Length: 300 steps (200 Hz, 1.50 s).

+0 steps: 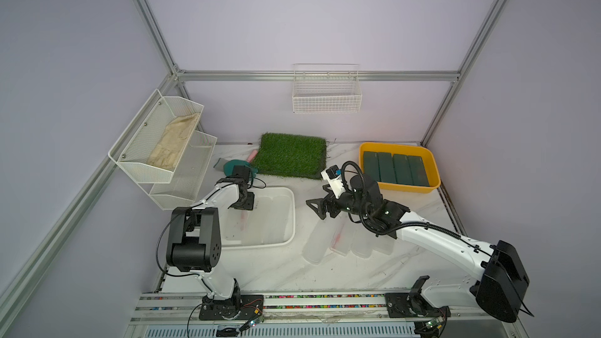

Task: Place the pencil cases by color into the storage box
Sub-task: Place the pencil case at the storage box.

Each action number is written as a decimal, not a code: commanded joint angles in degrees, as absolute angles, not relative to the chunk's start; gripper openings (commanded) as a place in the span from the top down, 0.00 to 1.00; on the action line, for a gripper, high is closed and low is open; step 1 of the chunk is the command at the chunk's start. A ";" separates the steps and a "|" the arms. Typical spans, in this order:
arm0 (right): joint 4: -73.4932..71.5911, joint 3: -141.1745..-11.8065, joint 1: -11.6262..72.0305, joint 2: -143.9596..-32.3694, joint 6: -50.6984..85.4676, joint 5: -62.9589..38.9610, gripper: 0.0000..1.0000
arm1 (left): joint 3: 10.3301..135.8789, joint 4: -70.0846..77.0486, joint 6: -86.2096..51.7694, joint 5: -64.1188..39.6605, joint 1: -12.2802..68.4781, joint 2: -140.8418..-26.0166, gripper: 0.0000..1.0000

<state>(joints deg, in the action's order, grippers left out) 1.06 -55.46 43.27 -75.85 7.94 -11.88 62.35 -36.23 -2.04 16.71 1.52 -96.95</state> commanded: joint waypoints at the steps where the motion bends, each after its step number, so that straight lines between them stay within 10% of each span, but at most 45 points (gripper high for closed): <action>1: -0.97 -54.65 43.59 -74.09 6.30 -11.03 0.03 | 63.32 -32.25 0.10 18.26 1.03 -97.33 0.38; 140: -0.75 -53.80 43.53 -73.18 6.66 -11.21 0.03 | 60.31 -27.26 0.85 10.42 0.94 -99.62 0.37; 300: 1.32 -54.60 43.59 -73.42 9.41 -12.90 0.03 | 56.00 -24.72 -10.85 0.84 0.94 -89.39 0.04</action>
<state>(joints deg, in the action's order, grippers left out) 0.89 -54.19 43.27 -74.35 8.40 -11.92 58.28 -26.39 -7.62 4.43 1.15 -92.79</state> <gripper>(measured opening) 0.972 0.954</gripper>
